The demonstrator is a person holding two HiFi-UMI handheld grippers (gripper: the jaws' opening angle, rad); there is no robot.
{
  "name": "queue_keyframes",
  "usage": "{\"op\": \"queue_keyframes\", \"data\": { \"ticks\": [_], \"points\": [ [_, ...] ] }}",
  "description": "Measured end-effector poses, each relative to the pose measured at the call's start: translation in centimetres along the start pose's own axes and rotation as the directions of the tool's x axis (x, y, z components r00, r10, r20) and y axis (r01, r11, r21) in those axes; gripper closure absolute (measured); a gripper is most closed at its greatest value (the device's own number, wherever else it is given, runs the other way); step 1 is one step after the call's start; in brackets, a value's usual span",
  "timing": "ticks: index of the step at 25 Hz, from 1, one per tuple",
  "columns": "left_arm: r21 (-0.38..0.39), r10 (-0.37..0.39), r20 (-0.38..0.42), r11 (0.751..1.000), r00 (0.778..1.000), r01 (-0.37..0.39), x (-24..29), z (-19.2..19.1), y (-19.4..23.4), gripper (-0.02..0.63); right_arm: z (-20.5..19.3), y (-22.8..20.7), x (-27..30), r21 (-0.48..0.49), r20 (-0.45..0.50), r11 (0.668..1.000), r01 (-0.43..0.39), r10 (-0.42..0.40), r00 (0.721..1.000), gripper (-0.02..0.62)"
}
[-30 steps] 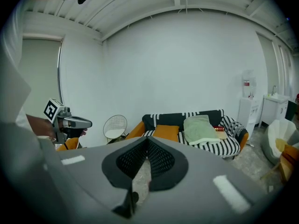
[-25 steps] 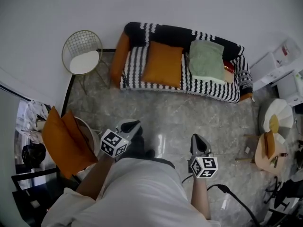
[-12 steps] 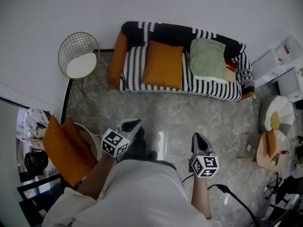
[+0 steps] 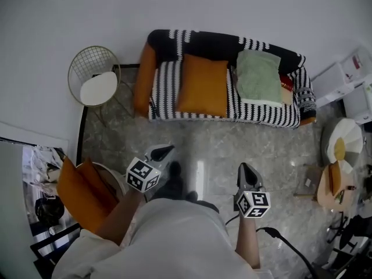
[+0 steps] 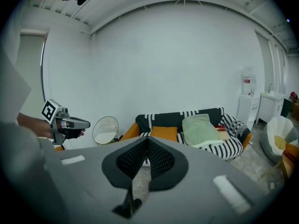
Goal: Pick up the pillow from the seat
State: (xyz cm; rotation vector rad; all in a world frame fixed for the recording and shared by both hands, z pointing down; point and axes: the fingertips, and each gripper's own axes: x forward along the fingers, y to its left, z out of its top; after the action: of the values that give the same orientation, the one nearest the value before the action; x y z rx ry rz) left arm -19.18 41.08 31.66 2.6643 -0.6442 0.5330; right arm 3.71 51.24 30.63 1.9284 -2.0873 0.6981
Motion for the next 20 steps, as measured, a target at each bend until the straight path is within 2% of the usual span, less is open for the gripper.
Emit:
{"op": "queue_keyframes", "data": {
  "ticks": [8, 20],
  "points": [
    [0.001, -0.03, 0.003, 1.0, 1.0, 0.03, 1.3, 2.1, 5.7, 0.607, 2.4, 1.4, 4.7, -0.018, -0.016, 0.999, 0.031, -0.031, 0.999, 0.591],
    [0.027, -0.069, 0.012, 0.997, 0.998, 0.069, 1.0, 3.8, 11.3, 0.607, 5.3, 3.4, 8.3, -0.027, -0.004, 0.996, 0.09, -0.09, 0.996, 0.591]
  ]
}}
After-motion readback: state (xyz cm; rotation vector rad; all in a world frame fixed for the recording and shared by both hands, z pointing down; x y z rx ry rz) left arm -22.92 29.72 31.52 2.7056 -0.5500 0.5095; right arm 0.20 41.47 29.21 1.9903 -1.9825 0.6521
